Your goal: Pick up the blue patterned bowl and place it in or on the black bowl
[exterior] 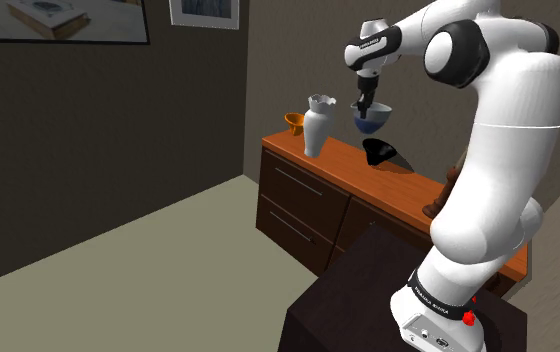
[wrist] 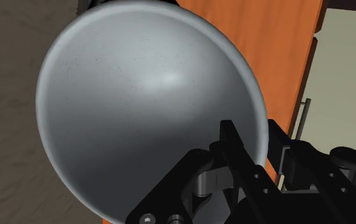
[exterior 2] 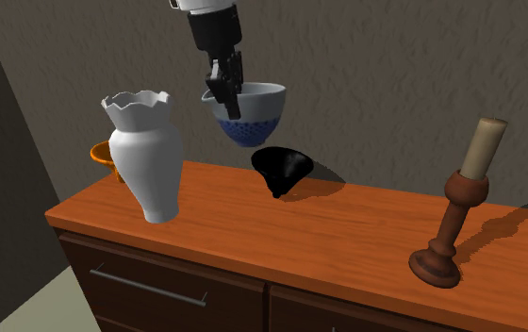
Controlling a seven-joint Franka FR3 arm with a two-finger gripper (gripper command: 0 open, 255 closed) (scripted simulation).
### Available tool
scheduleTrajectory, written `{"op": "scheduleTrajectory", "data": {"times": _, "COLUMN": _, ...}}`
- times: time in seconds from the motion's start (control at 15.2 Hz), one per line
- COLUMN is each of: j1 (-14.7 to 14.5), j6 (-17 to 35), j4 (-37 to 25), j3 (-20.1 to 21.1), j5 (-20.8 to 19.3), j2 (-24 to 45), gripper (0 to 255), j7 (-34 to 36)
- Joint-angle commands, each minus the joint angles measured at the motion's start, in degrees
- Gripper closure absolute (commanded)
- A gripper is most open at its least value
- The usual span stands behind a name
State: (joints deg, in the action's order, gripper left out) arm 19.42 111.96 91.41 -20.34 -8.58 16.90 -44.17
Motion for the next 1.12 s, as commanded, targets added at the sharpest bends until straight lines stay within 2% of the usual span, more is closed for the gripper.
{"op": "scheduleTrajectory", "data": {"times": 0.0, "j1": 1.91, "j6": -0.34, "j4": -1.85, "j3": -0.72, "j5": 0.81, "j2": 0.89, "gripper": 255, "j7": -2.90}}
{"op": "scheduleTrajectory", "data": {"times": 0.53, "j1": 10.36, "j6": -3.40, "j4": -13.56, "j3": -2.59, "j5": 5.35, "j2": 7.95, "gripper": 255, "j7": -13.61}}
{"op": "scheduleTrajectory", "data": {"times": 1.06, "j1": 10.05, "j6": 2.49, "j4": -7.93, "j3": -2.43, "j5": 5.22, "j2": 8.32, "gripper": 255, "j7": -12.73}}
